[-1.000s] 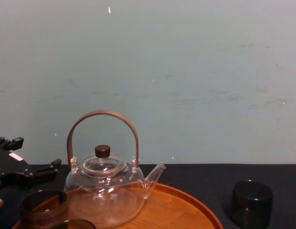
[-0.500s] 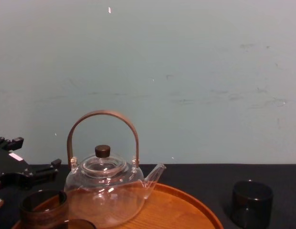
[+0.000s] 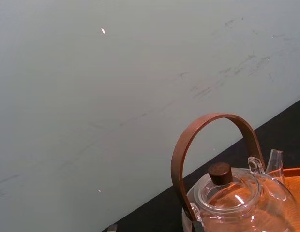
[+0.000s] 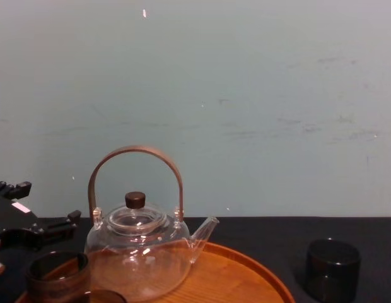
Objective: Pick up the glass from the table and place it on the tray.
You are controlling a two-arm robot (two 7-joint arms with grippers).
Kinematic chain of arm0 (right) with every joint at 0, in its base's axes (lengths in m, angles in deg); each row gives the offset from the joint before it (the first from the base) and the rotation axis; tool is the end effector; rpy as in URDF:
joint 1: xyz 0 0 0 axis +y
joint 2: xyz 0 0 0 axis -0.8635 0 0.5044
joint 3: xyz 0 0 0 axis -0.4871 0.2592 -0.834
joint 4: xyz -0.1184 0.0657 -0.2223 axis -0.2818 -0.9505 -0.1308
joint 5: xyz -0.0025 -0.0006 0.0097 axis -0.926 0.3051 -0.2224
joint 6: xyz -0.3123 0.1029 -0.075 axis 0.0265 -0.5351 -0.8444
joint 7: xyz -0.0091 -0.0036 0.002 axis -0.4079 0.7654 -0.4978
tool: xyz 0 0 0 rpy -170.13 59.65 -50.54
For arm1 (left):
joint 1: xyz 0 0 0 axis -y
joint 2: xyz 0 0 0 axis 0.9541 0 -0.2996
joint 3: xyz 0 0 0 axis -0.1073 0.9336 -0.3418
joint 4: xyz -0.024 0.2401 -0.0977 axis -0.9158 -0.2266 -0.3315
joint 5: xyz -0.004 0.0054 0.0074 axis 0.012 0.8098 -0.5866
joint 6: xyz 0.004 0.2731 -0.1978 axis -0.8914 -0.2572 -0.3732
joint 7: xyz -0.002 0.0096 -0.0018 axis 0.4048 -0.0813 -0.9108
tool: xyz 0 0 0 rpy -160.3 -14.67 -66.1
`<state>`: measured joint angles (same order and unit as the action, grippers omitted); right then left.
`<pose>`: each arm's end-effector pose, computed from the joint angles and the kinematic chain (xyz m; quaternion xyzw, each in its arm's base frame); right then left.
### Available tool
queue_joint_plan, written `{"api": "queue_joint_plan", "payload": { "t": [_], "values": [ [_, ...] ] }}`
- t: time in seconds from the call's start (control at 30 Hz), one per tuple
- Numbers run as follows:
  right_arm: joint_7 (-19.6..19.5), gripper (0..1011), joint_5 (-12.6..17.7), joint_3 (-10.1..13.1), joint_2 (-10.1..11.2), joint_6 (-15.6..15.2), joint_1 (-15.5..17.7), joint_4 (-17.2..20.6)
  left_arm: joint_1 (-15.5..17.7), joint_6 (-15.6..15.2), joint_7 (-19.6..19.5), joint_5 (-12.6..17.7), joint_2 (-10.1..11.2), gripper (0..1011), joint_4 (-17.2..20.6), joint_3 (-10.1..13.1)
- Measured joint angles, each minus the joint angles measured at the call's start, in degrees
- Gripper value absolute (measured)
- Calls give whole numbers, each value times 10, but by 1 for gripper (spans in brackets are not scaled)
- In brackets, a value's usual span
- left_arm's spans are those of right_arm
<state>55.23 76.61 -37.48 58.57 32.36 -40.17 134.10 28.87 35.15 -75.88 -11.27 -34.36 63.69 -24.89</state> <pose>0.3656 -0.0693 -0.2526 -0.2529 0.0582 -0.2904 0.9211 0.3801 0.0582 -0.2836 0.1415 -0.1324 0.5799 0.7913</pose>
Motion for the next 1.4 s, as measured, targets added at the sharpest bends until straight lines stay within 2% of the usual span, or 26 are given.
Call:
{"api": "queue_joint_plan", "payload": {
  "t": [0.17, 0.3, 0.37, 1.03, 1.4],
  "values": [
    [0, 1002, 1, 1, 0, 0, 1, 0, 0, 0, 0, 0, 0, 1001, 0, 0],
    [0, 960, 1, 1, 0, 0, 1, 1, 0, 0, 0, 0, 0, 1001, 0, 0],
    [0, 903, 1, 1, 1, 0, 1, 1, 0, 0, 0, 0, 0, 1001, 0, 0],
    [0, 902, 2, 2, 1, 1, 2, 1, 0, 0, 0, 0, 0, 1001, 0, 0],
    [12, 902, 22, 16, 17, 22, -7, 31, 0, 0, 0, 0, 0, 1001, 0, 0]
  ]
}}
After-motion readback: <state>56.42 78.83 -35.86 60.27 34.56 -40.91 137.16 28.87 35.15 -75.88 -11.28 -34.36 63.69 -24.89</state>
